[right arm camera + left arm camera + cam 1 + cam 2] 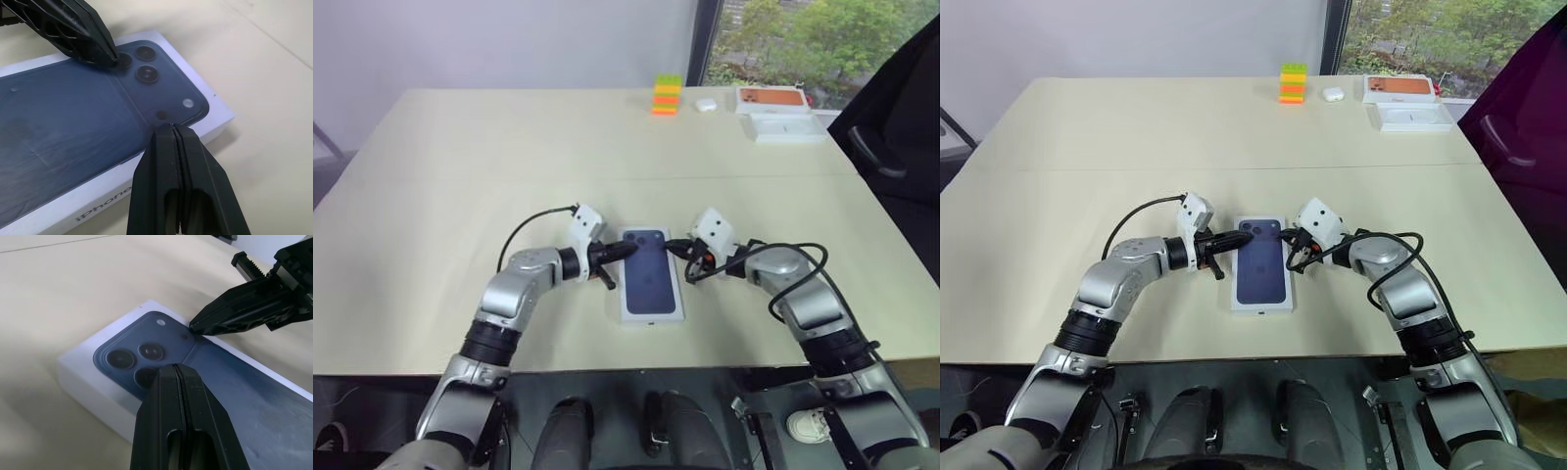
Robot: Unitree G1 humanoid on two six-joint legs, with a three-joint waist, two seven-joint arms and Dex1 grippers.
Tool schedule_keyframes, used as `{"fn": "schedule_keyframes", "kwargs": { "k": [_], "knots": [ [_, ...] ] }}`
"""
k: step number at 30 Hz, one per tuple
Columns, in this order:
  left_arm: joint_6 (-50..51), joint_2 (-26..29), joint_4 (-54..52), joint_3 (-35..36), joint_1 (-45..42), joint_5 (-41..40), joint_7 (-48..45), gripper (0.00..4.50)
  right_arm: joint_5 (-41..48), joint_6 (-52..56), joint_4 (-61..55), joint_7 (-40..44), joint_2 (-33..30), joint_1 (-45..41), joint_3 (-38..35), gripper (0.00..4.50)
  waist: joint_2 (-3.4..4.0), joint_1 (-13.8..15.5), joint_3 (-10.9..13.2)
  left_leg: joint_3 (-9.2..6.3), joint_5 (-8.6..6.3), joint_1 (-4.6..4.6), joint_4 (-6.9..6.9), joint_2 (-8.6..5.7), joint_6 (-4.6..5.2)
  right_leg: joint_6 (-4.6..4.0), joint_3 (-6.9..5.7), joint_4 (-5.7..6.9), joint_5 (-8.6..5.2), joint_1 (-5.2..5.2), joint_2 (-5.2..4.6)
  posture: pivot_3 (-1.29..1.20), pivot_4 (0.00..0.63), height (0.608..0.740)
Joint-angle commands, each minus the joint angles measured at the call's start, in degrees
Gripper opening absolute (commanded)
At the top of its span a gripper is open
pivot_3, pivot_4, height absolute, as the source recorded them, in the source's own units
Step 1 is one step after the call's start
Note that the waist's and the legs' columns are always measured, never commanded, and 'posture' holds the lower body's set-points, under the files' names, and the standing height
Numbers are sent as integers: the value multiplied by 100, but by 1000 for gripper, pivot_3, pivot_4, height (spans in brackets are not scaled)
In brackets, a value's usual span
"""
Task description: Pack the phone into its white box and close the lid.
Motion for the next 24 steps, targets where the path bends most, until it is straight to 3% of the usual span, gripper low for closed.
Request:
{"fn": "schedule_keyframes", "kwargs": {
  "k": [1,6,13,22,24],
  "knots": [
    [118,335,-342,-325,368,88,-400,0,433,355,-629,554,-301,425,-64,46,1,7,-1,-2,0,0,-1,0,0,1,-1,-1,-1,1,0,0,150,740],
    [222,215,-477,-267,512,-96,-395,0,550,524,-1009,910,-642,849,23,46,21,31,-25,-3,-1,11,1,-5,1,12,-5,-14,-9,23,-8,0,150,740],
    [-7,563,-953,-477,712,0,-825,0,1023,777,-1634,1751,-1214,1302,154,46,23,18,-31,-5,-10,12,0,-5,14,19,-6,-21,-14,27,-7,0,150,740],
    [-226,1138,-708,508,512,-102,-629,0,1663,953,-1006,1248,-713,480,-828,46,23,12,-27,-6,-10,-7,-2,-1,14,4,-6,-16,-5,0,2,0,150,740],
    [-267,1337,-675,886,537,-245,-673,0,1592,801,-879,1237,-783,435,-946,587,22,20,-26,-6,-10,-11,-2,-1,13,6,-7,-17,-6,-3,1,0,150,740]
  ]
}}
